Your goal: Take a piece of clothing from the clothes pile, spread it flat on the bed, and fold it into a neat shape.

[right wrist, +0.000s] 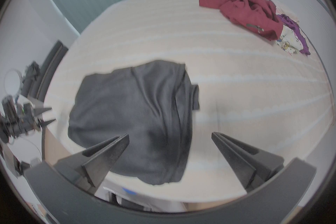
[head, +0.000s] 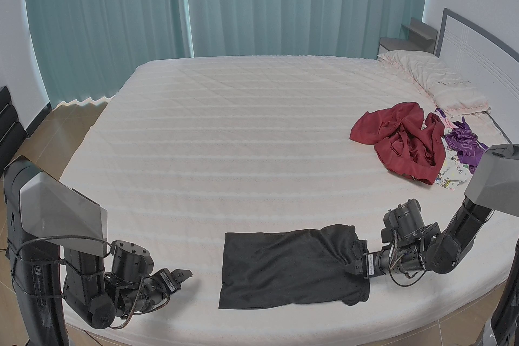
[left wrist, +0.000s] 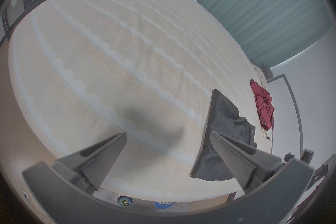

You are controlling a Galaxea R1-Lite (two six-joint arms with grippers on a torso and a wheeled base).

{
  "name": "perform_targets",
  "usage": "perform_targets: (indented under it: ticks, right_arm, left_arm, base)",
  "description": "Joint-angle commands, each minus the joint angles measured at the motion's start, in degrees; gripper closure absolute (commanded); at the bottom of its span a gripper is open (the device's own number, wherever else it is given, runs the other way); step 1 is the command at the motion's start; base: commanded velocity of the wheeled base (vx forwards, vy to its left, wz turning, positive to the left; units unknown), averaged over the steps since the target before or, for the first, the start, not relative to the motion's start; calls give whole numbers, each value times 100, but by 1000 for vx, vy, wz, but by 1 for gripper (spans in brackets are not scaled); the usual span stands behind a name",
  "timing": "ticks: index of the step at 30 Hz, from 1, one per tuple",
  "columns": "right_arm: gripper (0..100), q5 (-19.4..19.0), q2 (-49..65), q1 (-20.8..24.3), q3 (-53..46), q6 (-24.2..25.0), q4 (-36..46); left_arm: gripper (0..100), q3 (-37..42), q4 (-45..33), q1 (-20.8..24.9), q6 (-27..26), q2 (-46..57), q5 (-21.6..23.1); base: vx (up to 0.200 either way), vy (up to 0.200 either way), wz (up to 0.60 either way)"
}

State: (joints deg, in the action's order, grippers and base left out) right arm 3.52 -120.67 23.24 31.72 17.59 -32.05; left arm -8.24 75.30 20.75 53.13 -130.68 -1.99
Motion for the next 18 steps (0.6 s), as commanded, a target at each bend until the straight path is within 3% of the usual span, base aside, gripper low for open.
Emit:
perform_targets:
  ticks: [1,10,11,14,18]
  right_arm:
    - [0,-71,-70,-91,159,315,-486]
    - [0,-71,-1266,-232,1205,1080,-662]
    - [0,-62,-1520,-241,1557,1484,-645]
    - [0,-45,-1740,-276,1926,1827,-636]
    - [0,-45,-1942,-372,2154,1871,-662]
  left_arm:
    - [0,-11,2,-1,-4,-10,-3]
    - [0,-2,2,-1,5,-10,-12]
    - [0,-11,2,-1,5,-10,-12]
    - [0,-11,2,-1,5,-10,-12]
    - [0,-11,2,-1,5,-10,-12]
  base:
    - [0,0,0]
    - [0,0,0]
    - [0,0,0]
    - [0,0,0]
    - [0,0,0]
